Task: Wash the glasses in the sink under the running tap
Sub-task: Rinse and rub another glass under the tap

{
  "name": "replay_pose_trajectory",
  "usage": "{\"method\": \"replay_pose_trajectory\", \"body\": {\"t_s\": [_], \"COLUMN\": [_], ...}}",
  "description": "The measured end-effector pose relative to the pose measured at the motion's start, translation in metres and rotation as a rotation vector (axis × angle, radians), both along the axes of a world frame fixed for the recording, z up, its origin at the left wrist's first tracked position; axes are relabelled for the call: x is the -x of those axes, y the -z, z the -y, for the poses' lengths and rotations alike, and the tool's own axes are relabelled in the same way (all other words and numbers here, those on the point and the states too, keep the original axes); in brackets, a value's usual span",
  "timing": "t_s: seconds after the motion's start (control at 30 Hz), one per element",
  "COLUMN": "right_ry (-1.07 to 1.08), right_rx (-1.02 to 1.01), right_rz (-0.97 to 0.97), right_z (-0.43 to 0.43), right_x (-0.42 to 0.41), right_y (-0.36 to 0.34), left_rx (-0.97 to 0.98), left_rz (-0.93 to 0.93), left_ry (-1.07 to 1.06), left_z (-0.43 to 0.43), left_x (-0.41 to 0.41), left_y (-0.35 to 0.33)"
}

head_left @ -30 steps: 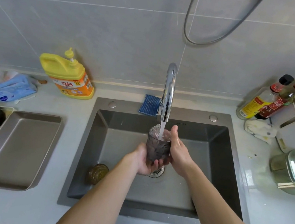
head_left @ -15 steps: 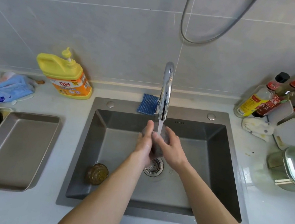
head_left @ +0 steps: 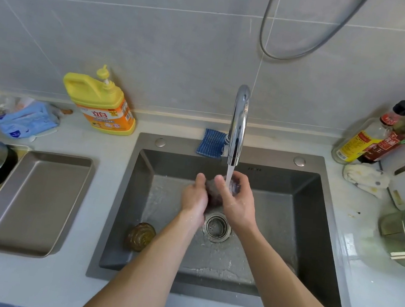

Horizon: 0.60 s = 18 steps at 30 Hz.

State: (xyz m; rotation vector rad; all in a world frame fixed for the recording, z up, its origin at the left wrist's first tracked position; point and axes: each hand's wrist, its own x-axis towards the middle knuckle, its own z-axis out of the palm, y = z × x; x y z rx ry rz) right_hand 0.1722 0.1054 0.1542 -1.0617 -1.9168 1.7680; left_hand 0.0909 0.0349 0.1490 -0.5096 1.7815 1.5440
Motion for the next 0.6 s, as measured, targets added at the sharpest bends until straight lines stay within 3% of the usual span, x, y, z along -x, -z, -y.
{"method": "replay_pose_trajectory", "body": {"t_s": [0.07,0.17,0.27,0.43,0.6], "right_ry": [-0.028,-0.076,-0.032,0.160,-0.007], "right_rx": [0.075,0.220,0.226,0.155,0.107], "right_rz": [-0.062,-0.077,0.004,0.169,0.240], "right_z": [-0.002,-0.006,-0.008,-0.011,-0.016], "right_x": [0.000,0.002,0.006,0.019,0.020], "right_y": [-0.003,-0.003,-0.001,-0.010,-0.013], "left_rx": [-0.096,-0.233,-0.235,-0.183,-0.103], "left_rz": [0.158,0.362,0.419,0.303,0.055], "left_ry": [-0.114,-0.105,-0.057,0.044,0.224], "left_z": [0.003,0.004,0.001,-0.013,-0.014], "left_x": [0.000,-0.002,-0.001,-0.010,-0.014], "left_y": [-0.002,-0.002,0.005,0.002,0.001]}}
